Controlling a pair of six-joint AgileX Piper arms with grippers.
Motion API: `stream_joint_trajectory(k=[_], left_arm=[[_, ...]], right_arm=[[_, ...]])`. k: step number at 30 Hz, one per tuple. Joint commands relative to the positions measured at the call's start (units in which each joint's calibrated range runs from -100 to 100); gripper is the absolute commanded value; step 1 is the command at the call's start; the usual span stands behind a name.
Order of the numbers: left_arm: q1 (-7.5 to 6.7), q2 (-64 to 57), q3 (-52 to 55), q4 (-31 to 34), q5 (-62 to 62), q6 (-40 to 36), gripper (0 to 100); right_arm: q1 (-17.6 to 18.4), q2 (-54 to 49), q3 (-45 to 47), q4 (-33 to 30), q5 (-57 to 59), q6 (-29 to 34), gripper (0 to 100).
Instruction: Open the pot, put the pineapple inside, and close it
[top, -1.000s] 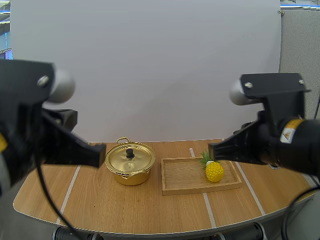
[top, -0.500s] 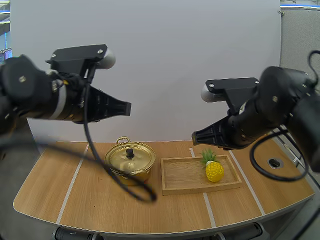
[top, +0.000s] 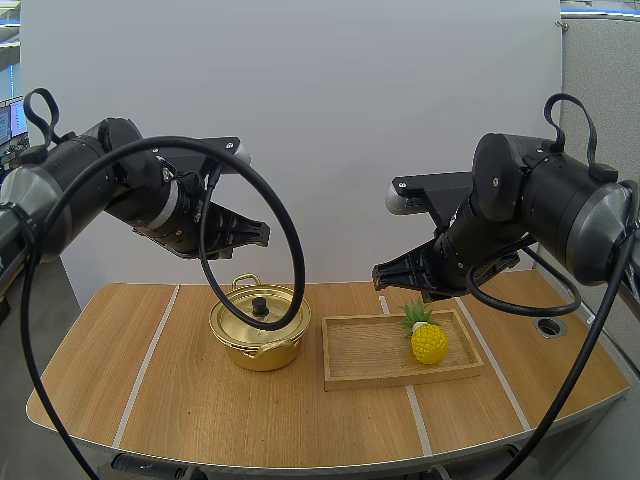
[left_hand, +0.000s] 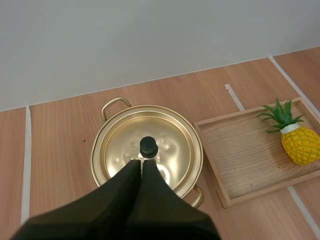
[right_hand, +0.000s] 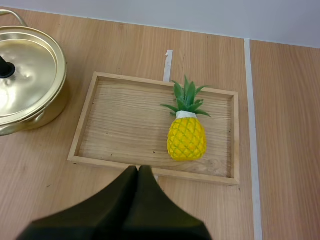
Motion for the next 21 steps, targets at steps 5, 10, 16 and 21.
stream_joint_trajectory(k=[5,10,16,21], left_arm=[[0.03,0.6,-0.2,-1.4,-2.0,2.2,68],[0.03,0.6,-0.2,-1.4,-1.6,5.3,100],[0.03,0.7,-0.2,-1.4,-0.6,9.6,100],[0.03,1.4,-0.2,-5.2,0.0,16.3,100]], right_arm=[[-0.2,-0.2,-0.5,-0.4,-3.2,-0.3,79],[-0.2,-0.2,-0.5,-2.2,-7.2,-0.3,100],[-0.2,-0.2,-0.5,-2.9,-9.2,-0.1,100],[-0.2,-0.2,-0.5,-2.9,-9.7,-0.1,100]])
